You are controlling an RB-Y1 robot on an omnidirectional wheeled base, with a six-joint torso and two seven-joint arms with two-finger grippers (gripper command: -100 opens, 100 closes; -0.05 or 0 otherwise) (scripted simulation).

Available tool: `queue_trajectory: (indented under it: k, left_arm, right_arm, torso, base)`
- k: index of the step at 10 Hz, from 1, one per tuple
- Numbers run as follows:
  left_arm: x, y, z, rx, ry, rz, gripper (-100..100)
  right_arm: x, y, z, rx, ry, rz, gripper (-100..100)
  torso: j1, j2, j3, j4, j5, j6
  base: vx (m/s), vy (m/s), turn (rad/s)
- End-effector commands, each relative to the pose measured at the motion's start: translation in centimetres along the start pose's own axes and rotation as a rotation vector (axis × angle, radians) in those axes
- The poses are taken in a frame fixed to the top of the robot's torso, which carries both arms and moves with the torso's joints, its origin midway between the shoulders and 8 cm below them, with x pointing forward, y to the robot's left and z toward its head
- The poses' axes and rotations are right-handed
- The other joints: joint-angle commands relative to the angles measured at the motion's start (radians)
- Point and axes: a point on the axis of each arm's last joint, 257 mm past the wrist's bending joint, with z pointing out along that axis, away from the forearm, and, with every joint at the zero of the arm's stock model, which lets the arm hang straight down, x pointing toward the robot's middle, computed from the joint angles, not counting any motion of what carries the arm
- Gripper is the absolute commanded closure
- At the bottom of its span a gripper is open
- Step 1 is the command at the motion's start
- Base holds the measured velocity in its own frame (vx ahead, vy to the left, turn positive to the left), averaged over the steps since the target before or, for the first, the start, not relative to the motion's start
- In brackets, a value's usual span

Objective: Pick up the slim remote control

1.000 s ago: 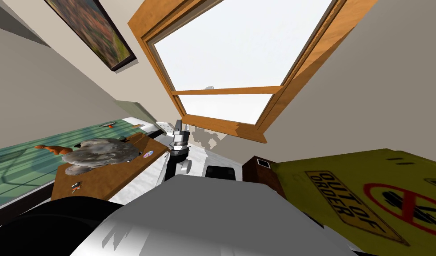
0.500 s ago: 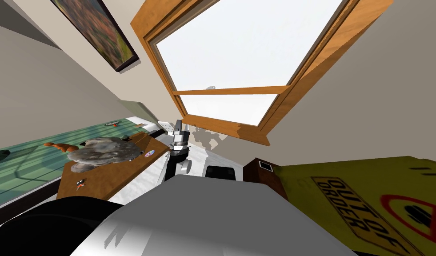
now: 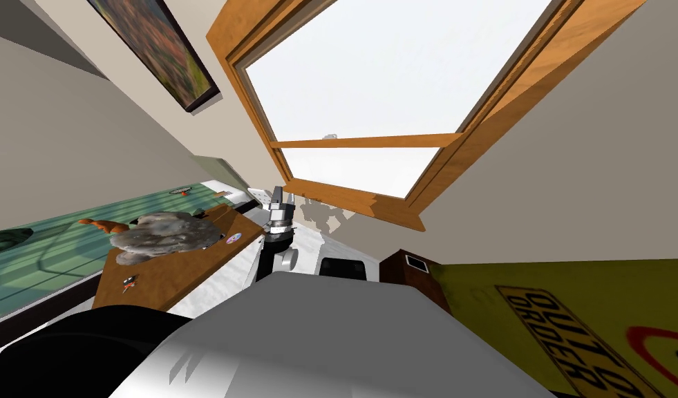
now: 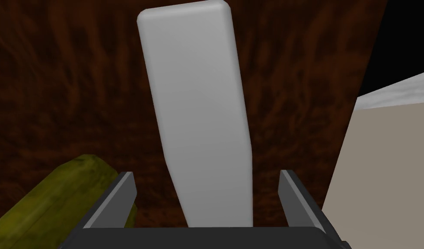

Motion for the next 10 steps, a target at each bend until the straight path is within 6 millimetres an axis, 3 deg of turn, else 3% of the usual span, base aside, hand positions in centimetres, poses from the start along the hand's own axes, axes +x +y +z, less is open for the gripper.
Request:
queue_trajectory:
  k: [1,5,6,7,10]
  left_arm:
    - [0.0,0.0,0.0,0.0,0.0,0.0,0]
    - [0.0,0.0,0.0,0.0,0.0,0.0,0]
    - [0.0,0.0,0.0,0.0,0.0,0.0,0]
    - [0.0,0.0,0.0,0.0,0.0,0.0,0]
    - [0.0,0.0,0.0,0.0,0.0,0.0,0]
  right_arm:
    - [1.8,0.0,-0.1,0.004,0.035,-0.001,-100]
    - [1.9,-0.1,-0.1,0.005,0.035,-0.001,-100]
    - [1.9,-0.1,-0.1,0.006,0.035,-0.001,0]
    - [2.2,0.9,0.7,0.006,0.033,0.006,-100]
    - [2.7,2.9,2.2,0.007,0.031,0.018,-100]
  torso:
    - [0.0,0.0,0.0,0.0,0.0,0.0]
    - [0.0,0.004,0.002,0.001,0.0,0.0]
    - [0.0,0.004,0.002,0.001,0.0,0.0]
    - [0.0,0.004,0.002,0.001,0.0,0.0]
    - [-0.005,0.006,0.003,0.001,-0.001,0.0]
  base:
    - [0.054,-0.016,0.029]
    - [0.006,-0.007,0.0]
    - [0.0,0.0,0.0]
    - [-0.02,-0.036,0.034]
    - [-0.039,-0.072,0.055]
